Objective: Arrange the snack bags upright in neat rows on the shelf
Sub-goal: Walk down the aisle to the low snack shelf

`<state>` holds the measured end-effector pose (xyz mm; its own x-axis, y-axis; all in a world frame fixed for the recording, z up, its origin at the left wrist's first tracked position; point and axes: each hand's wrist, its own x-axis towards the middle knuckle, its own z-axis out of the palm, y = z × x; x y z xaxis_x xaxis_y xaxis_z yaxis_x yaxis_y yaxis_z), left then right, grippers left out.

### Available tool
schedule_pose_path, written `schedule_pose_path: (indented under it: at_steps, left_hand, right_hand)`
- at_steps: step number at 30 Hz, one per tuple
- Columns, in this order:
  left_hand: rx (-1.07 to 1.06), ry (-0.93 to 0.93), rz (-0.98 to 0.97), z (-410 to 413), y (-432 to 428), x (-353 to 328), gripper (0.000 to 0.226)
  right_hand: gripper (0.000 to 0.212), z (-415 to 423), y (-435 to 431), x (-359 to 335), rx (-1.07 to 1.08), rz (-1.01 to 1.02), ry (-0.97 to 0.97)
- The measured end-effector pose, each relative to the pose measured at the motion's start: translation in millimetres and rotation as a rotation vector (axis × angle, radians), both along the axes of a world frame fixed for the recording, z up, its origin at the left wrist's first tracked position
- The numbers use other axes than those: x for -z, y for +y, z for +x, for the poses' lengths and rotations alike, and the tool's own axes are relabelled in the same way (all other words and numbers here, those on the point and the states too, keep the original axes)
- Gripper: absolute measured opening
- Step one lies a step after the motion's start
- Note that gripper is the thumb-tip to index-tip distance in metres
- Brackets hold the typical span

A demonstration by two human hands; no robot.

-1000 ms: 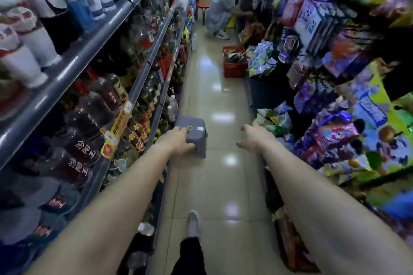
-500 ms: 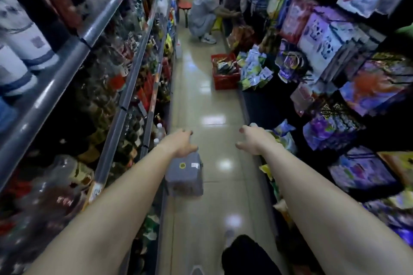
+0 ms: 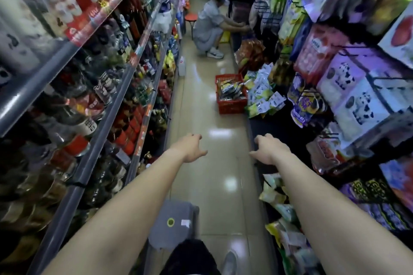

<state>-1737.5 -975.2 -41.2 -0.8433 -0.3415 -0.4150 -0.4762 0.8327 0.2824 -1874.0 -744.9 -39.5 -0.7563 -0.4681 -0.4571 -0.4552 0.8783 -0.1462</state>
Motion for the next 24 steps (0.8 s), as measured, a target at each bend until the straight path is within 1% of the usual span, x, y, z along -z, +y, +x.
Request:
schedule_pose_path:
  at_steps: [4,8,12,18,20,24]
  left_hand:
    - [0.022,-0.019,-0.013,-72.6,-28.6,3.0,0.070]
    - [0.016,-0.034,-0.007,-148.4,-76.6,11.5,0.071]
    - [0.040,-0.037,-0.018,-229.1,-127.8,19.6,0.070]
    - [0.132,-0.034,-0.040,-340.8,-189.4,14.0,0.069]
    - [0.152,-0.026,-0.019,-373.6,-203.9,12.2,0.068]
    - [0.185,-0.016,0.010,-437.5,-225.4,14.2,0.063]
  right_hand:
    - [0.062,-78.1,-32.4,7.4,0.006,0.007,-0.021]
    - [0.063,-151.6,-74.8,18.5,-0.011,0.020,-0.012]
    - [0.064,-224.0,-118.5,25.2,0.018,0.044,-0.005]
    - [0.054,-317.4,-177.2,16.0,0.076,0.007,-0.003]
    - [0.050,-341.7,-192.0,15.1,0.087,-0.003,0.000]
    - [0.048,-393.6,-213.9,21.2,0.107,0.002,-0.008]
